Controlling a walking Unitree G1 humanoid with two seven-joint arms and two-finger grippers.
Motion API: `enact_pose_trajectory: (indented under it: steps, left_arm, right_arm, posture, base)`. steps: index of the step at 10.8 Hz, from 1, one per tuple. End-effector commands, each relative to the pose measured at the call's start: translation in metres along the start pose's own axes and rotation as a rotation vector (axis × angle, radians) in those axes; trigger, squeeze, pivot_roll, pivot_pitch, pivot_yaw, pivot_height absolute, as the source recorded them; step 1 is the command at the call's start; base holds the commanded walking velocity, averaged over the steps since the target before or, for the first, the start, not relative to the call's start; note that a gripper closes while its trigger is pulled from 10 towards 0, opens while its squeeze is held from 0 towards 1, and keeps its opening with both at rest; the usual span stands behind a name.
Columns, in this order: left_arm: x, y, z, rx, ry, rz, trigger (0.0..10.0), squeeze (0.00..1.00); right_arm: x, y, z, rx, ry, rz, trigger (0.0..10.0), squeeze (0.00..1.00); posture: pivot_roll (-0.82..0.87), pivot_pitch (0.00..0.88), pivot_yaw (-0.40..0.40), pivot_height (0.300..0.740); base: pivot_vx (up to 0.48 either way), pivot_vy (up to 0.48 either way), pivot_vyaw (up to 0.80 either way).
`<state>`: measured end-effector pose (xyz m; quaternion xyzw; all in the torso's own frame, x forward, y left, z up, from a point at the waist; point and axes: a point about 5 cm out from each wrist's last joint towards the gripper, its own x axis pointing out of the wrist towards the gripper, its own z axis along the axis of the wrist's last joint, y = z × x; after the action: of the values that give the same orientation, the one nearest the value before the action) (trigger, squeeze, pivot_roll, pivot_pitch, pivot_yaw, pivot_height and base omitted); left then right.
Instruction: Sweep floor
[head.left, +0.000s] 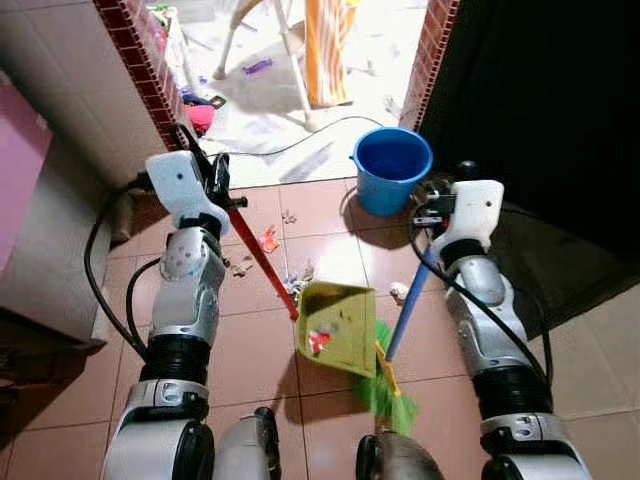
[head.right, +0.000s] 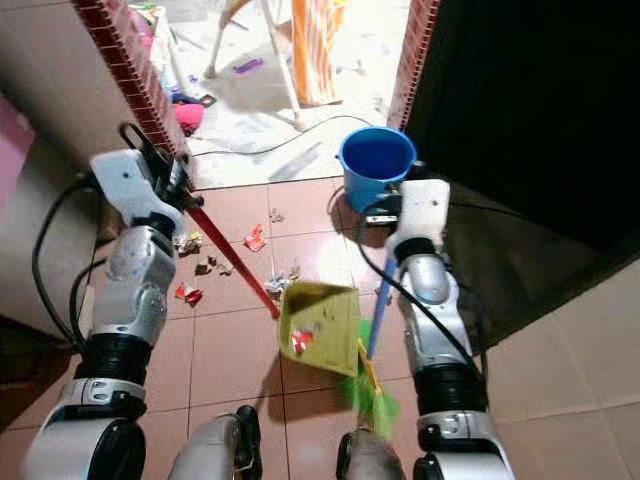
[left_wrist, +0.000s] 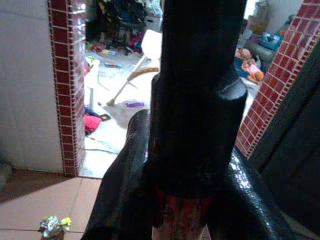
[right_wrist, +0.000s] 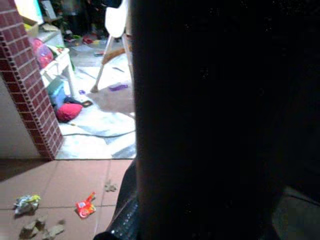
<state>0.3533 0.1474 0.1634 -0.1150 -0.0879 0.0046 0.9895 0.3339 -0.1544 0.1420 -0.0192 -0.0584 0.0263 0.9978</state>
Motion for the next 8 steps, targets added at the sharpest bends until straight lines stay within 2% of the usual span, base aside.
enact_pose_trajectory:
  steps: [1, 3, 5, 8]
  left_arm:
    - [0.005, -0.010, 0.023, -0.028, -0.089, -0.024, 10.0, 0.00]
    - [0.008, -0.017, 0.045, -0.001, -0.173, -0.026, 10.0, 0.00]
    - [0.015, -0.015, 0.064, 0.022, -0.227, 0.002, 10.0, 0.00]
    - [0.026, -0.018, 0.089, 0.010, -0.289, 0.019, 10.0, 0.00]
  right_arm:
    - [-0.001, 0.005, 0.004, 0.049, -0.022, 0.018, 10.0, 0.00]
    - [-0.006, 0.003, 0.003, 0.036, -0.025, 0.026, 10.0, 0.00]
    - [-0.014, 0.006, -0.002, 0.024, -0.016, 0.039, 10.0, 0.00]
    - [-0.023, 0.014, -0.010, 0.024, 0.005, 0.062, 10.0, 0.00]
  posture:
    - [-0.10, 0.132, 0.058, 0.740]
    - [-0.10, 0.123, 0.056, 0.740]
    - [-0.10, 0.120, 0.059, 0.740]
    - [-0.10, 0.113, 0.067, 0.740]
  base:
    - [0.274, 0.000, -0.52]
    - [0.298, 0.000, 0.00]
    - [0.358, 0.000, -0.73]
    - [0.394, 0.000, 0.00]
